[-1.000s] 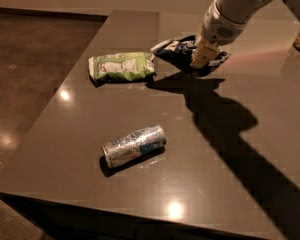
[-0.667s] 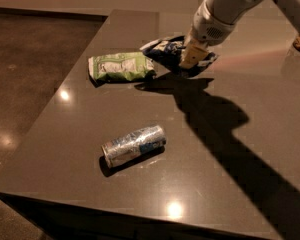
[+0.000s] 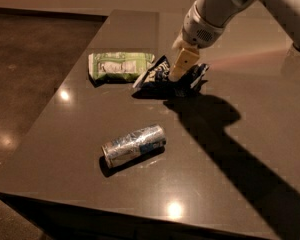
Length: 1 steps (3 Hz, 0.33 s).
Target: Move blue chip bag near green jalapeno chip bag
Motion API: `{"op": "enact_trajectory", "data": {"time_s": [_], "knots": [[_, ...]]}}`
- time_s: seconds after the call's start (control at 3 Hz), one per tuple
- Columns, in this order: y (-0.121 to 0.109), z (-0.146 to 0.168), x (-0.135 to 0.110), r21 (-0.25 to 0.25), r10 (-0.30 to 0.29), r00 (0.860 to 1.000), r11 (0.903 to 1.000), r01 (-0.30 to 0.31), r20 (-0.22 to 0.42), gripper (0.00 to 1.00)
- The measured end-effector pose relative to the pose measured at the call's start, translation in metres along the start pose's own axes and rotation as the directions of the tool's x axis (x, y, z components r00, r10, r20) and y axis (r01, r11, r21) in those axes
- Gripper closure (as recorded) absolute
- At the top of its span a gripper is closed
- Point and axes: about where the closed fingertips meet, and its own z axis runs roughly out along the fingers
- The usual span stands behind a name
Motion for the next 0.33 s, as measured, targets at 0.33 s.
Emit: {"op": "enact_trajectory", "data": {"time_s": [0.33], "knots": [[0.0001,0.0011,-0.0004,-0.001,-0.001,1.0,1.0,0.001,0.0,0.0]]}}
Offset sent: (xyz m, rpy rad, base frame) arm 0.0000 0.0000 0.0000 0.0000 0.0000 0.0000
